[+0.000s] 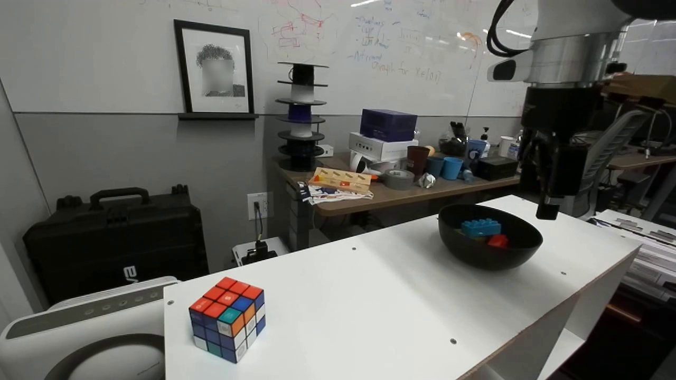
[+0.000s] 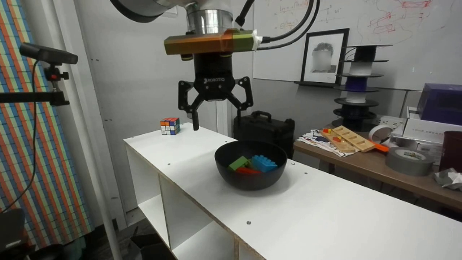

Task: Put the blocks on the counter in the bowl

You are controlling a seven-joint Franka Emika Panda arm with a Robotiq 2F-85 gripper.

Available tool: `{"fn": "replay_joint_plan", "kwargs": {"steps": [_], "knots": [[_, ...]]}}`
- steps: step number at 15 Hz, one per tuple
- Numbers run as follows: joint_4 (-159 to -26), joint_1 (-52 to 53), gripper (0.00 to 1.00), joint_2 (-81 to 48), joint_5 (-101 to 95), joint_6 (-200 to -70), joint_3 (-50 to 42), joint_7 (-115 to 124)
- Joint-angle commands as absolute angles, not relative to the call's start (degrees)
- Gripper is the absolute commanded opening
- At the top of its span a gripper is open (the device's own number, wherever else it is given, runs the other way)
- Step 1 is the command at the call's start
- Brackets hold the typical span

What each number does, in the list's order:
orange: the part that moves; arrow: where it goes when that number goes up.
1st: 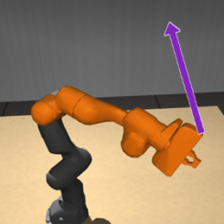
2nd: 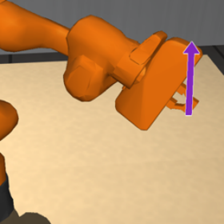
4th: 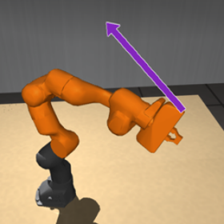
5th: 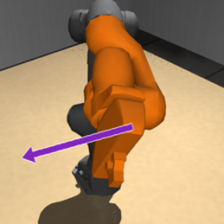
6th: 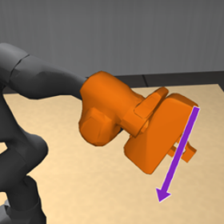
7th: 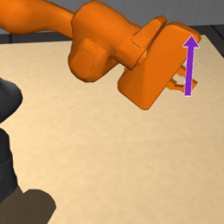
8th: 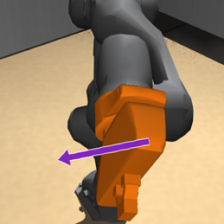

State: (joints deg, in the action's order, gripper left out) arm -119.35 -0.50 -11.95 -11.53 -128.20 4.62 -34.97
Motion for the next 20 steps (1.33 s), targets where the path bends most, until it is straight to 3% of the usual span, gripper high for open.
{"fn": "replay_joint_plan", "kwargs": {"steps": [1, 7, 17, 20], "knots": [[-124.37, -0.67, 1.00, -5.15, -4.69, -127.78, 4.52, -29.01], [-127.88, -0.38, 1.00, 3.86, 3.60, -127.65, 2.60, -18.50], [-132.05, -0.67, 1.00, 15.80, 1.05, -127.99, 1.49, 3.38], [-130.43, -0.31, 1.00, 13.61, 1.59, -127.46, 1.14, 1.76]]}}
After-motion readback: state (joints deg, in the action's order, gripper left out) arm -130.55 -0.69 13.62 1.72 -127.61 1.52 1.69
